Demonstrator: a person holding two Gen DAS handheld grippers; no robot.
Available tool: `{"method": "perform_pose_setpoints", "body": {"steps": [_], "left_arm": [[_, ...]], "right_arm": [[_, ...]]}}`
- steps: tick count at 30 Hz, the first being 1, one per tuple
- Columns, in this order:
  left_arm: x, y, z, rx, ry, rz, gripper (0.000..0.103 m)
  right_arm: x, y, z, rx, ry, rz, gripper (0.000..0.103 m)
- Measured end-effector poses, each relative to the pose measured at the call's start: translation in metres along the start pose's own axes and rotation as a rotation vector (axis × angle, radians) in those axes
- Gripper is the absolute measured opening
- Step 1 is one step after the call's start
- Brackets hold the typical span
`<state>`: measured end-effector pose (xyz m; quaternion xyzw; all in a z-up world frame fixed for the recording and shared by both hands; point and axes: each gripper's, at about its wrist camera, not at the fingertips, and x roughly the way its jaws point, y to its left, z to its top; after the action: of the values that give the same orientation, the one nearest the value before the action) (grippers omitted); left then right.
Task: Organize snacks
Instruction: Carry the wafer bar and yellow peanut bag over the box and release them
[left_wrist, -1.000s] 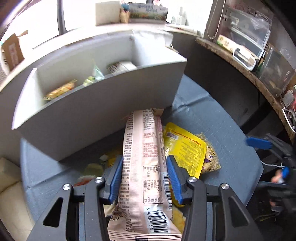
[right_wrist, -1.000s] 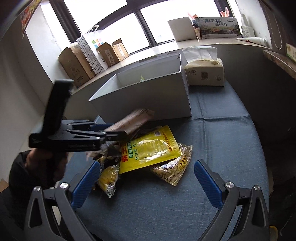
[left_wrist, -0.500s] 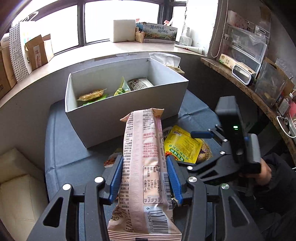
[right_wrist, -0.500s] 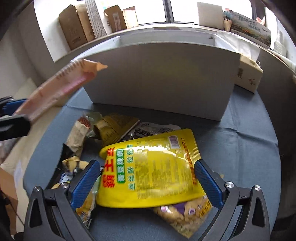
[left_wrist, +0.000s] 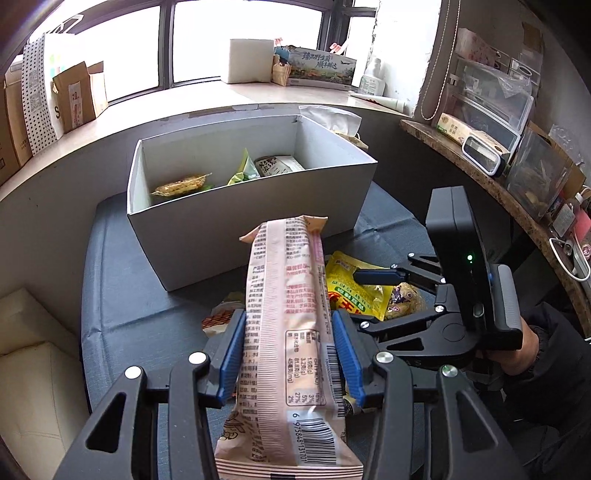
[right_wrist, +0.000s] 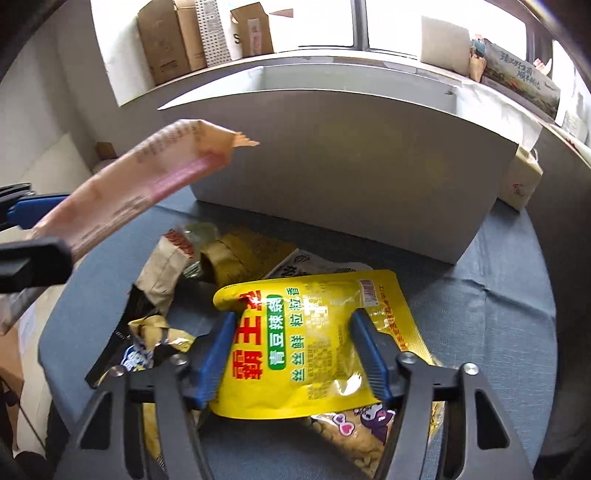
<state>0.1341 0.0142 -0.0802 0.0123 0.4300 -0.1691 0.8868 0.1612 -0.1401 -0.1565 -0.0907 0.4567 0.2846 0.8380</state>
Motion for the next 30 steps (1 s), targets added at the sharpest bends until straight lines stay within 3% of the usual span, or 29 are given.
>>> {"method": "perform_pose_setpoints", "body": {"steps": [3, 5, 10, 16, 30], "left_arm": [[-0.001, -0.004, -0.001, 0.009, -0.001, -0.001, 0.051], [-0.001, -0.005, -0.002, 0.017, -0.002, -0.004, 0.051], [-0.003, -0.008, 0.000, 0.019, -0.005, -0.002, 0.051], [-0.010, -0.011, 0.002, 0.026, -0.021, -0.009, 0.051], [-0.046, -0.017, 0.021, 0.035, -0.125, 0.018, 0.052]], "right_arm": [[-0.008, -0.006, -0.002, 0.009, -0.025, 0.006, 0.053], [-0.016, 0.000, -0.005, -0.012, -0.037, -0.007, 0.035], [-0.036, 0.004, -0.010, -0.031, -0.058, -0.012, 0.022], [-0.072, 0.008, -0.013, -0.026, -0.124, 0.012, 0.015], [-0.134, 0.011, 0.005, -0.004, -0.263, 0.081, 0.013]]}}
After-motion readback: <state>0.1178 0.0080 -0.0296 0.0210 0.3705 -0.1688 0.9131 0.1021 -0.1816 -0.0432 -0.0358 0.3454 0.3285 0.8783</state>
